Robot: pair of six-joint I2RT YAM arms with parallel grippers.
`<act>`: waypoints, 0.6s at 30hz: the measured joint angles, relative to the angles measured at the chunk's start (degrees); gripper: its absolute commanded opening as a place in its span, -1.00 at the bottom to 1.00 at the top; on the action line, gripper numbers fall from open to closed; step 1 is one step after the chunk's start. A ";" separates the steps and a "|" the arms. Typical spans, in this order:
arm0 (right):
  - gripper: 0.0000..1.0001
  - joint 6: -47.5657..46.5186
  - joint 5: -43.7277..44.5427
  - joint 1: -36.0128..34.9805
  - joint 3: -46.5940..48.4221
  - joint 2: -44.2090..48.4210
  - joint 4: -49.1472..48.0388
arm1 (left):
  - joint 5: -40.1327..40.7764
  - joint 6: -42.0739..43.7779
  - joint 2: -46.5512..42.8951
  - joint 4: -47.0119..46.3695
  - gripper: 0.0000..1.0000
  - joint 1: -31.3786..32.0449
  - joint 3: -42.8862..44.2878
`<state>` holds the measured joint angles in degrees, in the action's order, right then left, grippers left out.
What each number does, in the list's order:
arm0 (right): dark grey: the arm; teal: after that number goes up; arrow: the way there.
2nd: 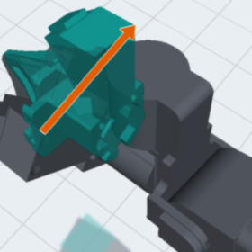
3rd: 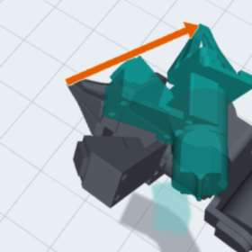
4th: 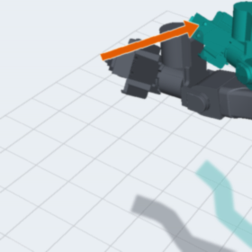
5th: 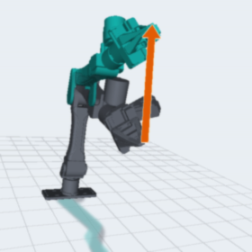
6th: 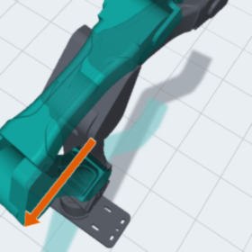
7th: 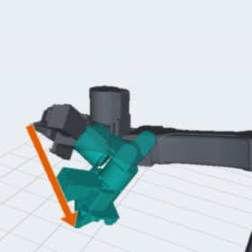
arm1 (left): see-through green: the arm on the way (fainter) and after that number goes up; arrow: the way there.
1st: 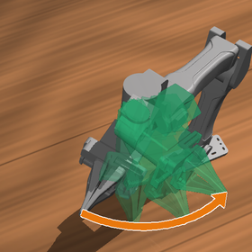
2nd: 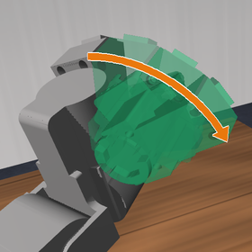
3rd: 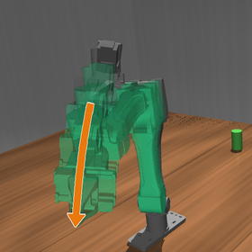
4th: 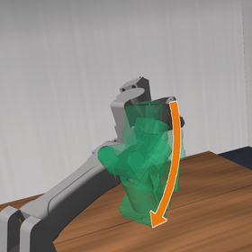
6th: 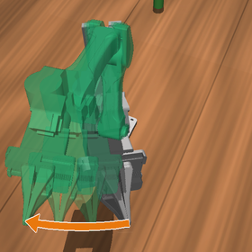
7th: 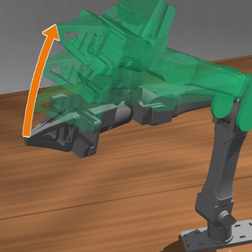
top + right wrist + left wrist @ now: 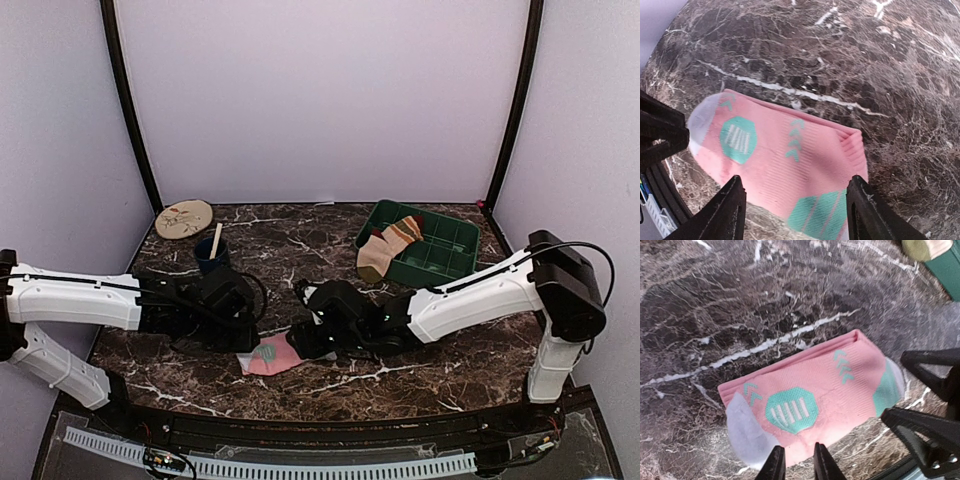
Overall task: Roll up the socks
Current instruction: Smooth out the sock at the center of the board.
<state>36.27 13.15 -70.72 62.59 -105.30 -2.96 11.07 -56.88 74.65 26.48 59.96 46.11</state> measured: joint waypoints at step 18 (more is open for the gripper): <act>0.11 2.99 1.22 0.98 -7.21 -0.59 -3.87 | -2.73 2.62 6.84 -2.32 -0.55 -1.27 -3.30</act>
<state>39.27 14.37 -69.73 55.37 -105.89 -6.83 8.34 -54.26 81.49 24.16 58.70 42.81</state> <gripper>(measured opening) 0.562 0.222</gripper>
